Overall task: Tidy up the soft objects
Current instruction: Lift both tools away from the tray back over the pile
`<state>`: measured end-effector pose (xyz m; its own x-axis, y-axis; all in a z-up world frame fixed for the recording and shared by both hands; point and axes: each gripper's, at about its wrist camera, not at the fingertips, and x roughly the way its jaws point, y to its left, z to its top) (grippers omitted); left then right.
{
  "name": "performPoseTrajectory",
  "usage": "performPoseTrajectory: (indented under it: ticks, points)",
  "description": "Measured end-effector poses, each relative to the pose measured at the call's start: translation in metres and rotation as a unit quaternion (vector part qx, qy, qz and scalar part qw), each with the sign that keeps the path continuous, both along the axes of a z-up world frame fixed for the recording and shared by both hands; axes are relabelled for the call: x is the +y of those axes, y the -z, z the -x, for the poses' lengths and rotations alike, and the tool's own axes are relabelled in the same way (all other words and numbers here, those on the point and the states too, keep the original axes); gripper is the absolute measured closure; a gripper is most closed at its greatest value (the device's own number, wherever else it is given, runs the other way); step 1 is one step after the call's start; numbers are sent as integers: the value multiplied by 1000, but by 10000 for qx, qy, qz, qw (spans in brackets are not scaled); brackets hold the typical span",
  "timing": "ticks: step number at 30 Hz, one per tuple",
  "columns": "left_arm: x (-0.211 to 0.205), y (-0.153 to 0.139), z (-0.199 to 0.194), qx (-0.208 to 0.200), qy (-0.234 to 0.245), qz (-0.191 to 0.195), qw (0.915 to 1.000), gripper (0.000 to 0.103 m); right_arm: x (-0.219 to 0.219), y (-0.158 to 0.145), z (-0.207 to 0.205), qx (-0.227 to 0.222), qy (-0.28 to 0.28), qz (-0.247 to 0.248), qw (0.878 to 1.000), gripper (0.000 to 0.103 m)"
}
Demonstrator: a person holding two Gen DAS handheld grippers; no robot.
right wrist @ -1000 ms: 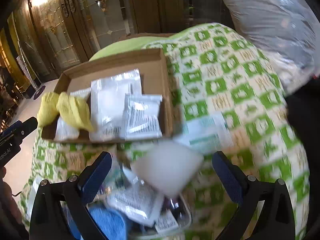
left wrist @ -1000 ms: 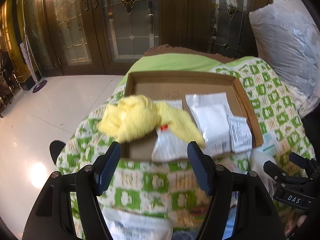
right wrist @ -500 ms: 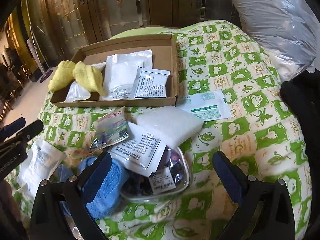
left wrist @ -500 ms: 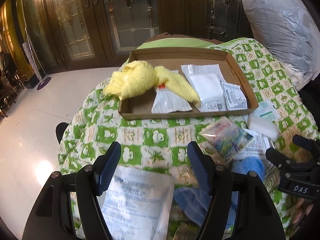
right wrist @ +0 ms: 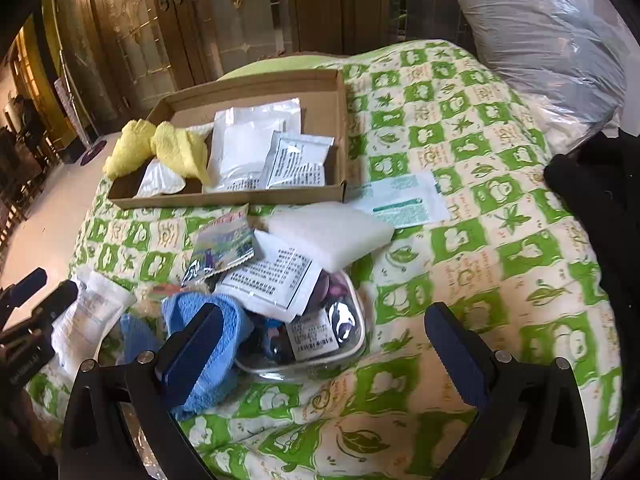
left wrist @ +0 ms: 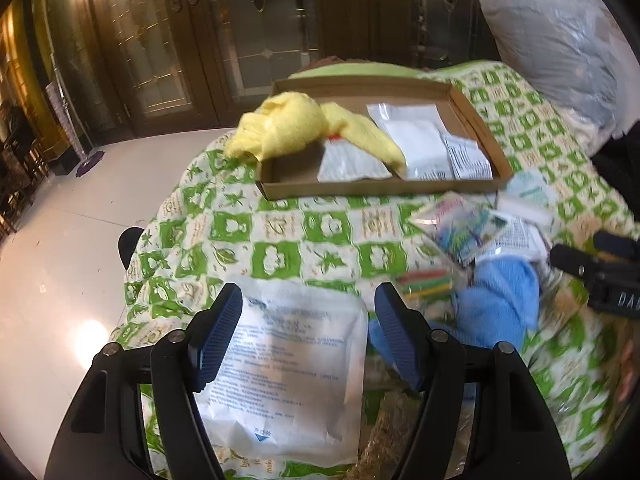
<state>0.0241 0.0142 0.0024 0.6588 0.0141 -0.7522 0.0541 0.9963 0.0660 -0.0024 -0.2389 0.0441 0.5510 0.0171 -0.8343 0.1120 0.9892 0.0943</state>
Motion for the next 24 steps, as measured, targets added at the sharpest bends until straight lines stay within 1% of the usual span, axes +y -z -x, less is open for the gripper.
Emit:
performPoseTrajectory:
  ticks: [3, 7, 14, 20, 23, 24]
  points:
    - [-4, 2, 2, -30, 126, -57, 9999, 35, 2, 1, -1, 21, -26, 16, 10000, 0]
    - [-4, 0, 3, -116, 206, 29, 9997, 35, 10, 0, -2, -21, -100, 96, 9999, 0]
    - [-1, 6, -1, -40, 198, 132, 9997, 35, 12, 6, -7, 90, -185, 8, 9998, 0]
    - [-2, 7, -1, 28, 242, 35, 9997, 35, 13, 13, -10, 169, -277, -77, 9994, 1]
    - [8, 0, -2, -10, 84, -151, 9999, 35, 12, 13, -9, 156, -277, -96, 9994, 1]
    - [13, -2, -3, -10, 48, -136, 9999, 35, 12, 13, -9, 157, -277, -88, 9995, 1]
